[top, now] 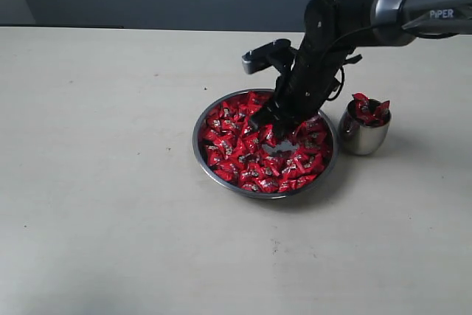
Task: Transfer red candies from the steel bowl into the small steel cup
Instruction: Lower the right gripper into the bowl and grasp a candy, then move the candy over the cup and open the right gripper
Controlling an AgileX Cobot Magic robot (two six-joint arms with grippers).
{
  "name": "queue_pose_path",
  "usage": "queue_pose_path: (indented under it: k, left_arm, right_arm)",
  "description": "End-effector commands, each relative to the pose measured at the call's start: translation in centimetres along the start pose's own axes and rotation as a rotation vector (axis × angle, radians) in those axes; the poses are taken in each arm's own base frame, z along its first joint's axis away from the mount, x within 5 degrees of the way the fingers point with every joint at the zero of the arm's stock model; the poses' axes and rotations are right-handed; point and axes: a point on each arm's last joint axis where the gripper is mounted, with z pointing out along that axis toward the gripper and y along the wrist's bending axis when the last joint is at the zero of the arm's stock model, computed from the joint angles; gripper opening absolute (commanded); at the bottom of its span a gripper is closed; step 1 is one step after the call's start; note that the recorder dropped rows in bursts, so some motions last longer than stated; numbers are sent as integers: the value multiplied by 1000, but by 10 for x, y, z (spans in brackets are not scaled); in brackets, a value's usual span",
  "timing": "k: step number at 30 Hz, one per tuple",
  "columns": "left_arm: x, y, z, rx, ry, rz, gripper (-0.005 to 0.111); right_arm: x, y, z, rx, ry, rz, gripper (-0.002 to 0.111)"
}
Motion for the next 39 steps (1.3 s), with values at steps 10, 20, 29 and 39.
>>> queue_pose_path:
  k: [10,20,29,39]
  left_arm:
    - [0,0,0,2,-12,1,0]
    - [0,0,0,2,-12,1,0]
    - [0,0,0,2,-12,1,0]
    - [0,0,0,2,-12,1,0]
  right_arm:
    - [14,-46,-115,24,-185,191,0]
    - [62,-80,-103,-3,-192,336,0]
    - [62,-86,-81,-8,-152,322,0]
    - [67,-90,-81,46,-106,265,0]
